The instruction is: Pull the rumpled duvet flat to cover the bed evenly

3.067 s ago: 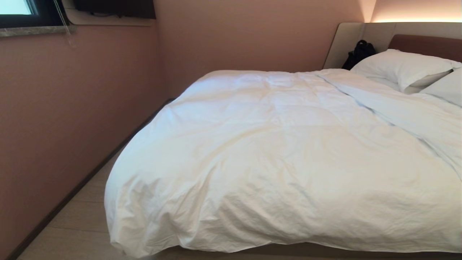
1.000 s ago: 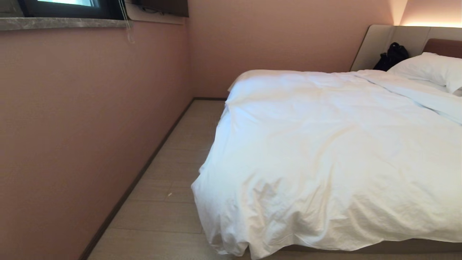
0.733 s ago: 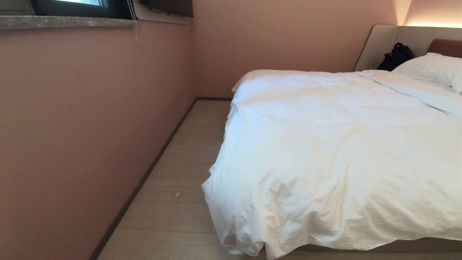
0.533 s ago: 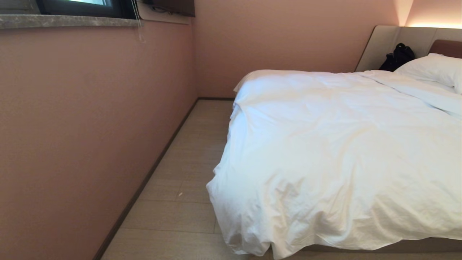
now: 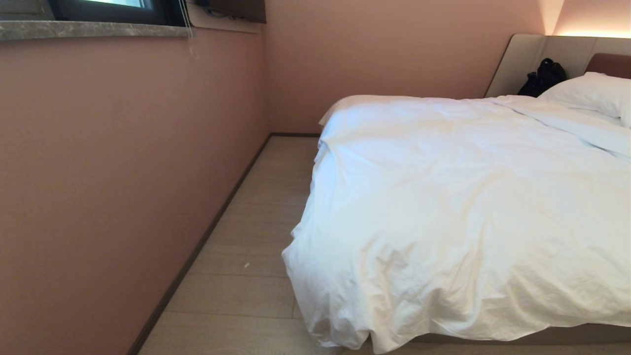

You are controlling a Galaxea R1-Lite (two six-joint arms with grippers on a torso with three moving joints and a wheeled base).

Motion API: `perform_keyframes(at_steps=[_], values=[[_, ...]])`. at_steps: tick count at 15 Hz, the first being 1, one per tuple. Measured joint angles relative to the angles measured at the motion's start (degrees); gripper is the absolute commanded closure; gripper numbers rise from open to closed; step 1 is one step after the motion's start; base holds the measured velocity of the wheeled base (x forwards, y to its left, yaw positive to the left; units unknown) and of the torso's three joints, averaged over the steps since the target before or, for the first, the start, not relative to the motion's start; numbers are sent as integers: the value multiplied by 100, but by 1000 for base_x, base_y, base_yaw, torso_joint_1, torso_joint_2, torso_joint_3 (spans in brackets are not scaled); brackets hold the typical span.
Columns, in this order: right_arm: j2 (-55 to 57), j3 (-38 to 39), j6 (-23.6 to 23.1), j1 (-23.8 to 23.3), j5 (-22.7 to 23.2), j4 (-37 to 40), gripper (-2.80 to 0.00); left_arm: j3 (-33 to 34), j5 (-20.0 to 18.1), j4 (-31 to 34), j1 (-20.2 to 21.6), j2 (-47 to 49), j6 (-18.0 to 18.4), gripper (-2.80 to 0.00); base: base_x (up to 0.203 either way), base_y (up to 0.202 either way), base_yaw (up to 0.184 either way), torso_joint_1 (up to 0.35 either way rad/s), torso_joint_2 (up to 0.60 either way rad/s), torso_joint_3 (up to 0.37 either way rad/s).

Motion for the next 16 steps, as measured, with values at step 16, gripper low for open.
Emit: perform_keyframes(at_steps=[16], values=[[0,0,0,0,0,0,0,0,0,1,0,0,-24,0,0,0,0,0,0,0]])
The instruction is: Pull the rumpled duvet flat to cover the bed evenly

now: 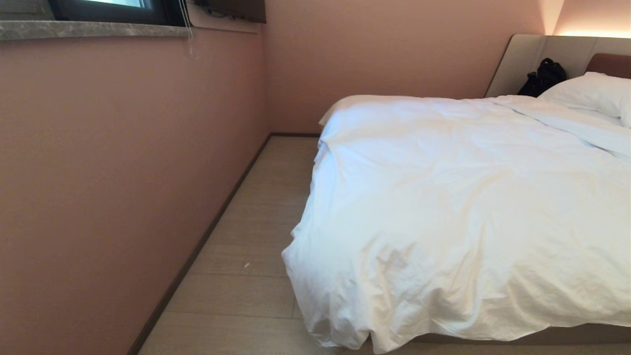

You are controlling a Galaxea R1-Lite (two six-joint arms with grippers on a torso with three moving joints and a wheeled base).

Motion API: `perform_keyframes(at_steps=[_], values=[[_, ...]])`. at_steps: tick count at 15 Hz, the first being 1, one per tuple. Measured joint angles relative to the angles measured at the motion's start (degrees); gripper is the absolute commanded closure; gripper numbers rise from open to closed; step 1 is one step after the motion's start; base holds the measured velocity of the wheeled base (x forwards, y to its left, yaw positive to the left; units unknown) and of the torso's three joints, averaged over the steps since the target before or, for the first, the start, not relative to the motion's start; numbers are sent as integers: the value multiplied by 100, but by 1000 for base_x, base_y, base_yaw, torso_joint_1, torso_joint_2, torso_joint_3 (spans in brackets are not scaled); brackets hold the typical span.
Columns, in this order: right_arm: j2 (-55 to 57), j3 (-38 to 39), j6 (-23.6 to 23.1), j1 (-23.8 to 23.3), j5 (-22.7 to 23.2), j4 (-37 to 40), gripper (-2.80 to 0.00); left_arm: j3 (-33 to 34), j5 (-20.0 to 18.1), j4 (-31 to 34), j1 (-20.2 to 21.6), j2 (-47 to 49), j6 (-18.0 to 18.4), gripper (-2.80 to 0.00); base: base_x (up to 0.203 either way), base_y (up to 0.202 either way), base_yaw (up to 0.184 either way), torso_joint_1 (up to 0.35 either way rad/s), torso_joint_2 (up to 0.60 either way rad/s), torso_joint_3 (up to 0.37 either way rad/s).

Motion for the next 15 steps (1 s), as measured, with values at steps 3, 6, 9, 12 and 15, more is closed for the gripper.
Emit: perform_keyframes(at_steps=[3,6,9,12,15], values=[[0,0,-2,2,-2,1,0,0,-1,1,0,0,4,0,0,0,0,0,0,0],[0,0,1,0,-10,8,0,0,0,0,0,0,2,0,0,0,0,0,0,0],[0,0,-5,2,-9,8,0,0,-2,0,0,0,2,0,0,0,0,0,0,0],[0,0,-2,-5,-10,8,0,0,0,10,0,0,6,0,0,0,0,0,0,0],[0,2,-18,-2,6,11,0,0,0,11,0,0,2,0,-76,0,1,6,2,0]])
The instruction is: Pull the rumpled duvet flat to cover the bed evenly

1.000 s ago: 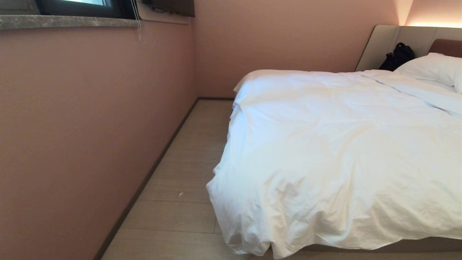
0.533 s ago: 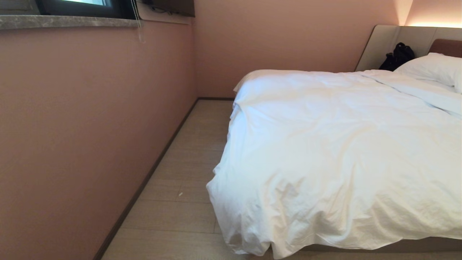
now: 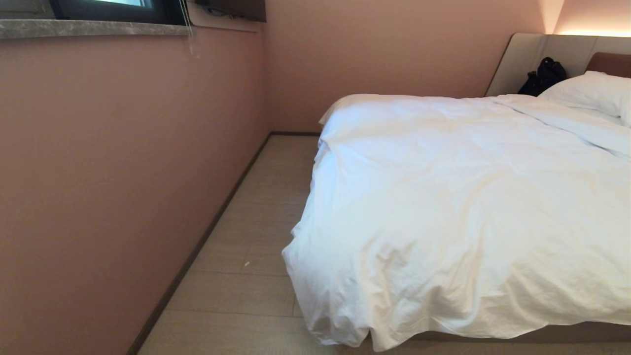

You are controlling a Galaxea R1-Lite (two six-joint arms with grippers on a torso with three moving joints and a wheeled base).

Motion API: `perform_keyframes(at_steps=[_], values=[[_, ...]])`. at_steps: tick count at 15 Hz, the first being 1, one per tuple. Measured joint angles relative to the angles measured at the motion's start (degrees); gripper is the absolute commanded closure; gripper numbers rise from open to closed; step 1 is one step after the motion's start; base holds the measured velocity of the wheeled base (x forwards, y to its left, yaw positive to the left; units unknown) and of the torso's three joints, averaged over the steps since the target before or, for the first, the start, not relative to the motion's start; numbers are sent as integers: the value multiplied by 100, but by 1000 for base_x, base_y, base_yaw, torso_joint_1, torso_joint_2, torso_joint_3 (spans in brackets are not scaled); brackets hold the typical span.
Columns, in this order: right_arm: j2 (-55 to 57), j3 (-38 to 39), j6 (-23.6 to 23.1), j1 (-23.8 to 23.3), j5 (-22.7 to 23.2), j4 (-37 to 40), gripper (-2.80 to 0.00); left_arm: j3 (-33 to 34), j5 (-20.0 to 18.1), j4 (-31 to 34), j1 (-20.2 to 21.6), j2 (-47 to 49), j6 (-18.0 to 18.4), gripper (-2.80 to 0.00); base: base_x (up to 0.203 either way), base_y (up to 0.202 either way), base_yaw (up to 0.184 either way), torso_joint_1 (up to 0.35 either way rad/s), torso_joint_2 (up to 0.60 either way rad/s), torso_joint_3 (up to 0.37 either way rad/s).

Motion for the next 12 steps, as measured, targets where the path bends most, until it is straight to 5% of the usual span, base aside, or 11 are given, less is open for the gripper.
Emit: perform_keyframes(at_steps=[2,12], values=[[0,0,-11,0,24,0,0,0,2,-1,0,0,-1,0,-151,0,5,-8,-4,1],[0,-2,-2,0,20,4,0,0,0,0,-2,0,-2,0,0,0,0,0,0,0]])
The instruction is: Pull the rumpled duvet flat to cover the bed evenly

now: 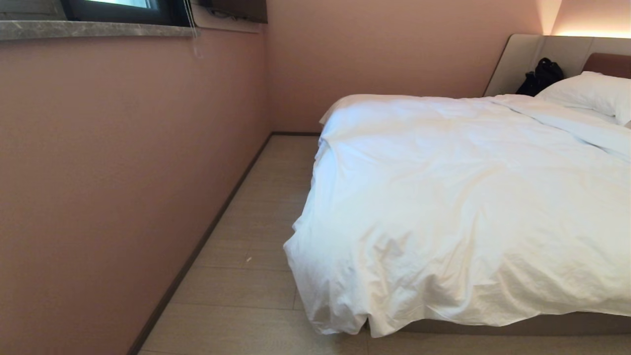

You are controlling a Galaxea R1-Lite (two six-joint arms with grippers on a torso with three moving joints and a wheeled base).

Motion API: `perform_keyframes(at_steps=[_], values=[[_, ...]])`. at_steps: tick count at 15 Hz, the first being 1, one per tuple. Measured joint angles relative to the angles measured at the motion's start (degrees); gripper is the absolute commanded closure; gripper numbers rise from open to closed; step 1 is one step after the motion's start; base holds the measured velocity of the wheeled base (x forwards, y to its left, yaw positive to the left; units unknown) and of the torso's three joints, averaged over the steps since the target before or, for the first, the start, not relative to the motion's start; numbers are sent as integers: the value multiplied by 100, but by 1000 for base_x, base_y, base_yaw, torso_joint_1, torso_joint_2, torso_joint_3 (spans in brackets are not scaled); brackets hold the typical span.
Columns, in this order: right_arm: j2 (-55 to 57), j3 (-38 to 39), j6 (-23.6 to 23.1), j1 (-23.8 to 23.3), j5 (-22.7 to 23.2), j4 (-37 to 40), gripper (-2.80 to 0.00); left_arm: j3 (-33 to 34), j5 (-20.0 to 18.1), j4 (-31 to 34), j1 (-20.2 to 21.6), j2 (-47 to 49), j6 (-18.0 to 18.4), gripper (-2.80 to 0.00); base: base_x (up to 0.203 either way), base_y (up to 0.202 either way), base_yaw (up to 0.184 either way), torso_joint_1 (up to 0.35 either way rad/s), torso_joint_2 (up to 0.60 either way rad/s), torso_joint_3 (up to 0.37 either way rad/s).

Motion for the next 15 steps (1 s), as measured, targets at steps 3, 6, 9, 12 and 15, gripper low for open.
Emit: perform_keyframes(at_steps=[3,6,9,12,15], values=[[0,2,-1,-2,-1,0,0,0,0,-1,2,0,2,0,0,0,0,0,0,0],[0,2,13,-2,-28,0,0,0,0,0,2,0,0,0,0,0,0,0,0,0],[0,2,18,0,-34,0,0,0,0,-1,2,0,0,0,0,0,0,0,0,0],[0,0,18,0,-37,0,0,0,2,0,2,0,0,0,0,0,0,0,0,0],[0,0,18,-2,-35,0,0,0,0,-1,2,0,0,0,0,0,0,0,0,0]])
